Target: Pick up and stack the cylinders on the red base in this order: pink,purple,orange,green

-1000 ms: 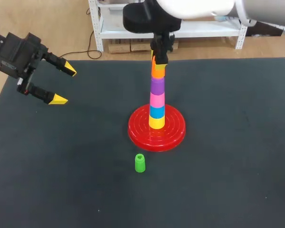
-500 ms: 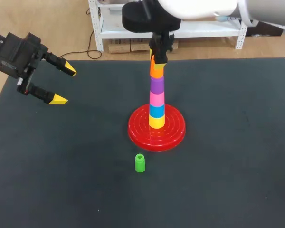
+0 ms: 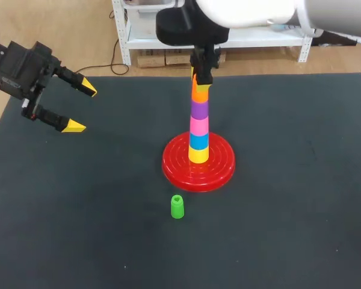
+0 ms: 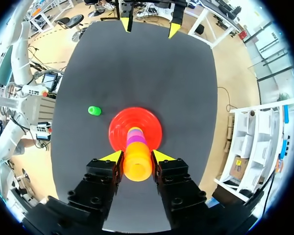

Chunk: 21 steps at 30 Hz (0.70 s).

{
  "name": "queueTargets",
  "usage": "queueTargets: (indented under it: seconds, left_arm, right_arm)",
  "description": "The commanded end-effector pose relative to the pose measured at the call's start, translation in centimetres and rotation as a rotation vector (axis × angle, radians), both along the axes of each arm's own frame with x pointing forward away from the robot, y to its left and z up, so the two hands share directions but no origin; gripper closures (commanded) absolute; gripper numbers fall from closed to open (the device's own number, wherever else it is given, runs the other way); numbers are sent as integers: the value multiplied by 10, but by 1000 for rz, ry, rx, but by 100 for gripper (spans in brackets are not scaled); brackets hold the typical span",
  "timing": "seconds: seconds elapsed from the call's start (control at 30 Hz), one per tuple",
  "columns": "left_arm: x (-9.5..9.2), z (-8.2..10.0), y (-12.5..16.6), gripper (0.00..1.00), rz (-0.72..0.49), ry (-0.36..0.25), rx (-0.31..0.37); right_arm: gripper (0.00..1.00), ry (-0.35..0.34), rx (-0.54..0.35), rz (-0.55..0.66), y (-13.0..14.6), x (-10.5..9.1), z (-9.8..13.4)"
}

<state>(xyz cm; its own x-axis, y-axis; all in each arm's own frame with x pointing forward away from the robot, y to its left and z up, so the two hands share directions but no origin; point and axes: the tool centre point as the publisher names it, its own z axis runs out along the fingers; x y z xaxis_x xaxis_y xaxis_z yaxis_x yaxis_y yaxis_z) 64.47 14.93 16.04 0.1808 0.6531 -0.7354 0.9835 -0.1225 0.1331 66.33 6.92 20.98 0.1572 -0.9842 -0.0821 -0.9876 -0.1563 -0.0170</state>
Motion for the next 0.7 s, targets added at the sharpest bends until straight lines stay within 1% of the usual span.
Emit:
queueTargets:
  seconds: [0.03,0.1,0.17,0.43,0.7]
  left_arm:
    - [0,-1,0,0,1,-2,-1]
    - [0,-1,0,0,1,-2,-1]
    - [0,-1,0,0,1,-2,-1]
    - [0,-1,0,0,1,-2,-1]
    - [0,-1,0,0,1,-2,-1]
  right_arm:
    - [100,12,4,-5,0,5,-6]
    - [100,27,10,-10,0,6,-6]
    - [100,57,25,-21,0,6,-7]
    - [100,64,19,-26,0,10,-11]
    - [100,69,10,-20,1,6,-13]
